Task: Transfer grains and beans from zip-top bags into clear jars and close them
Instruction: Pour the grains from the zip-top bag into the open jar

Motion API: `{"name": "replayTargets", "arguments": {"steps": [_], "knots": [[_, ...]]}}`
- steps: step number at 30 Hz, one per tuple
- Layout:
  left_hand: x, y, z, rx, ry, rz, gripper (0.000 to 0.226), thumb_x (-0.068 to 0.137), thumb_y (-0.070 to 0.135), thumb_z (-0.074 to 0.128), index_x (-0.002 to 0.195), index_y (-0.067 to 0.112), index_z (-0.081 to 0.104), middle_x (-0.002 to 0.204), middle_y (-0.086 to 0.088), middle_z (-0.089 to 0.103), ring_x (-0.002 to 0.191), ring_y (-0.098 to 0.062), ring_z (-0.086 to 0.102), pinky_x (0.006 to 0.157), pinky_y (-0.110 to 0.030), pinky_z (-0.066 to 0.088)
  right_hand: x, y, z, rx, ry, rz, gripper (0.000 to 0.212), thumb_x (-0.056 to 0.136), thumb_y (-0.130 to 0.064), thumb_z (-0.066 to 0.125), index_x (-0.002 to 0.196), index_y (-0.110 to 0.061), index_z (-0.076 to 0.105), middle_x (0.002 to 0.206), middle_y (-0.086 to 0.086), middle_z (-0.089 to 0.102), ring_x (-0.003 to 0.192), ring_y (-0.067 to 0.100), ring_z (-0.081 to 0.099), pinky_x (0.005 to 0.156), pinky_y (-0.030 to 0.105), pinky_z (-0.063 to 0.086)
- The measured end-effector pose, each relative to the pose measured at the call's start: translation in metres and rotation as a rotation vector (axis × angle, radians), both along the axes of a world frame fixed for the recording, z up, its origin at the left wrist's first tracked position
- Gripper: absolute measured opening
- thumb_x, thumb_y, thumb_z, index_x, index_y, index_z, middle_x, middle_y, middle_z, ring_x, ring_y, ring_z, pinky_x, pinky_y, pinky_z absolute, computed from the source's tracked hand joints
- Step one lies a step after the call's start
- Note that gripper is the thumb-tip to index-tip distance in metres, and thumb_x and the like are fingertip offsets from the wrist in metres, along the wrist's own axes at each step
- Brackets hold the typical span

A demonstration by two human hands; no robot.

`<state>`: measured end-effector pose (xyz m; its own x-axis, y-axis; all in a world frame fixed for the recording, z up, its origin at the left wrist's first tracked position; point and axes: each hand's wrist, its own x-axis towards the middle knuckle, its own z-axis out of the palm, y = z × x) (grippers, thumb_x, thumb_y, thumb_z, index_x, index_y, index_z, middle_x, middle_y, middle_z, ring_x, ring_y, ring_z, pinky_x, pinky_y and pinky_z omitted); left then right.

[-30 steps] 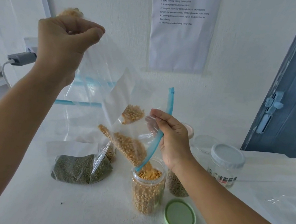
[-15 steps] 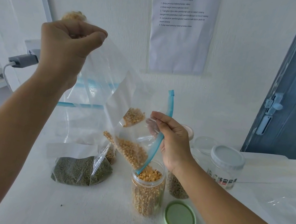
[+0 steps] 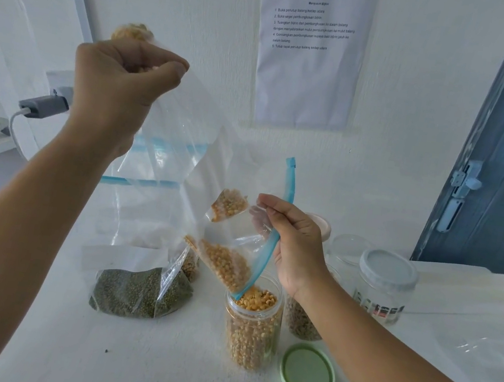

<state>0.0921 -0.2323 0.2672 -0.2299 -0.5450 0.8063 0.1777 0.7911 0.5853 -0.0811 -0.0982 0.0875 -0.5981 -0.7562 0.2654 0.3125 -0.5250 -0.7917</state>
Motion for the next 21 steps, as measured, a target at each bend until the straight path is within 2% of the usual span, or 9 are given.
{"name": "replayTargets", "arguments": {"steps": [5, 8, 12, 16, 21], "knots": [[0.0011, 0.0018, -0.0007, -0.019, -0.011, -0.002, 0.019, 0.085, 0.009, 0.079, 0.102, 0.016, 0.077, 0.069, 0.024, 0.072, 0.074, 0.008, 0.06, 0.079, -0.014, 0.049, 0.002, 0.0, -0.0016, 0.001, 0.007, 0.004, 0.033, 0.101, 0.004, 0.055, 0.096, -0.014, 0.083, 0.104, 0.016, 0.078, 0.105, 0.028, 0.074, 0.093, 0.031, 0.058], [0.0025, 0.0013, -0.0004, -0.012, -0.026, -0.003, 0.011, 0.084, 0.013, 0.08, 0.093, 0.02, 0.079, 0.071, 0.023, 0.073, 0.075, 0.006, 0.06, 0.079, -0.016, 0.05, 0.0026, 0.0004, -0.0019, 0.003, 0.012, 0.002, 0.033, 0.101, 0.004, 0.055, 0.096, -0.014, 0.083, 0.105, 0.016, 0.077, 0.105, 0.028, 0.074, 0.094, 0.032, 0.058], [0.0035, 0.0021, -0.0007, -0.005, -0.013, -0.01, 0.015, 0.082, 0.016, 0.08, 0.087, 0.03, 0.081, 0.073, 0.022, 0.074, 0.076, 0.005, 0.059, 0.079, -0.017, 0.05, 0.0041, 0.0024, -0.0018, 0.011, 0.013, 0.0, 0.03, 0.101, 0.003, 0.055, 0.099, -0.012, 0.081, 0.105, 0.015, 0.078, 0.105, 0.026, 0.074, 0.093, 0.03, 0.058], [0.003, 0.0029, 0.0008, -0.025, -0.027, -0.003, 0.012, 0.084, 0.016, 0.08, 0.091, 0.026, 0.079, 0.073, 0.024, 0.074, 0.076, 0.004, 0.058, 0.079, -0.015, 0.05, 0.0051, 0.0034, -0.0011, 0.014, 0.015, -0.002, 0.03, 0.101, 0.003, 0.056, 0.099, -0.012, 0.081, 0.104, 0.014, 0.078, 0.104, 0.025, 0.074, 0.094, 0.031, 0.058], [0.0016, 0.003, 0.0022, -0.024, -0.002, -0.026, 0.016, 0.081, 0.021, 0.081, 0.085, 0.036, 0.082, 0.076, 0.019, 0.076, 0.076, -0.004, 0.057, 0.077, -0.018, 0.051, 0.0048, 0.0032, 0.0007, 0.015, 0.011, -0.009, 0.031, 0.101, 0.003, 0.056, 0.096, -0.014, 0.082, 0.103, 0.013, 0.078, 0.104, 0.025, 0.074, 0.095, 0.032, 0.058]]}}
